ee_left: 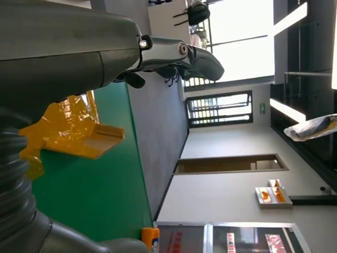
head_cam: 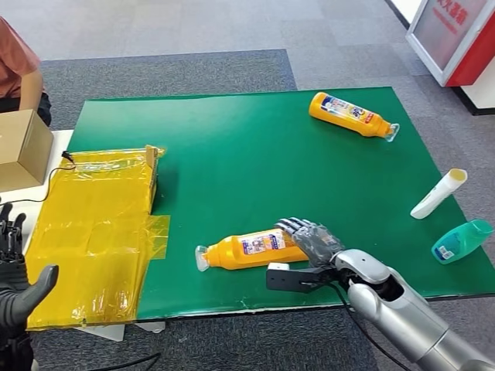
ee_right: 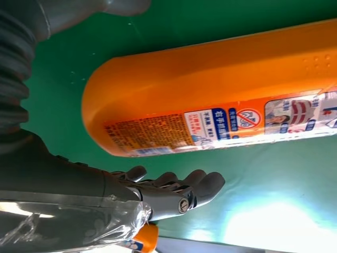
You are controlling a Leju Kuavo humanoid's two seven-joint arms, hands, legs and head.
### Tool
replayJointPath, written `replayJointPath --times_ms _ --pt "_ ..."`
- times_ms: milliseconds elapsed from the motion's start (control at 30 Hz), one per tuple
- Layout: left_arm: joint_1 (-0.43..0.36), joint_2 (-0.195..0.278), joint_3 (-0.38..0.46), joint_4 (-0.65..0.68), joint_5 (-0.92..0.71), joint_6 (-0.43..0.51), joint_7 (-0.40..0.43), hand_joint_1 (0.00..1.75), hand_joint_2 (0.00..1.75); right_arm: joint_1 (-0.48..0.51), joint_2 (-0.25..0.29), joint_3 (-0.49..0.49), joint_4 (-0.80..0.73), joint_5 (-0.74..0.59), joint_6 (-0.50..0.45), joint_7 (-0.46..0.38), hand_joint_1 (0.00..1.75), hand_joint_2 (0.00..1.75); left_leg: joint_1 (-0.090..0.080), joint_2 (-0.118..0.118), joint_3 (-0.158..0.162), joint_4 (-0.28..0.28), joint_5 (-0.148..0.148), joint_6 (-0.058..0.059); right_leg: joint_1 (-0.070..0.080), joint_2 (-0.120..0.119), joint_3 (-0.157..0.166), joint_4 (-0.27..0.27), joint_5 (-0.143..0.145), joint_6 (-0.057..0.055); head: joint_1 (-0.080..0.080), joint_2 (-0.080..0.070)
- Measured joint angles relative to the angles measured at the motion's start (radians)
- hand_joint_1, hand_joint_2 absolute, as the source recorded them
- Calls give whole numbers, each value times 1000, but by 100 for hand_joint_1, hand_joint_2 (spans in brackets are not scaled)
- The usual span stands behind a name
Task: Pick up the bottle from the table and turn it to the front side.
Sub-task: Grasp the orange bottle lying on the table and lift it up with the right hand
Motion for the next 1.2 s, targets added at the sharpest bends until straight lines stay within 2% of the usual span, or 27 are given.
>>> replayJointPath --times_ms 433,833,867,967,1000,1200 --pt "0 3 -3 34 0 -72 29 0 175 -67 63 66 107 -11 2 -4 0 175 0 0 0 0 0 0 0 0 0 0 0 0 0 0" --pt "-2 7 -37 65 -36 -82 34 0 175 -127 108 126 193 -12 16 -9 0 175 0 0 0 0 0 0 0 0 0 0 0 0 0 0" --pt "-2 7 -39 66 -36 -82 34 0 175 -131 110 131 199 -13 16 -10 11 175 0 0 0 0 0 0 0 0 0 0 0 0 0 0" --pt "-2 7 -42 72 -36 -81 34 0 175 -139 114 142 211 -19 16 -12 142 175 0 0 0 0 0 0 0 0 0 0 0 0 0 0" --pt "-2 7 -42 73 -36 -81 34 0 175 -141 115 145 214 -20 16 -13 175 175 0 0 0 0 0 0 0 0 0 0 0 0 0 0" --pt "-2 7 -43 84 -33 -81 34 0 175 -156 115 159 224 -30 15 -16 175 175 0 0 0 0 0 0 0 0 0 0 0 0 0 0"
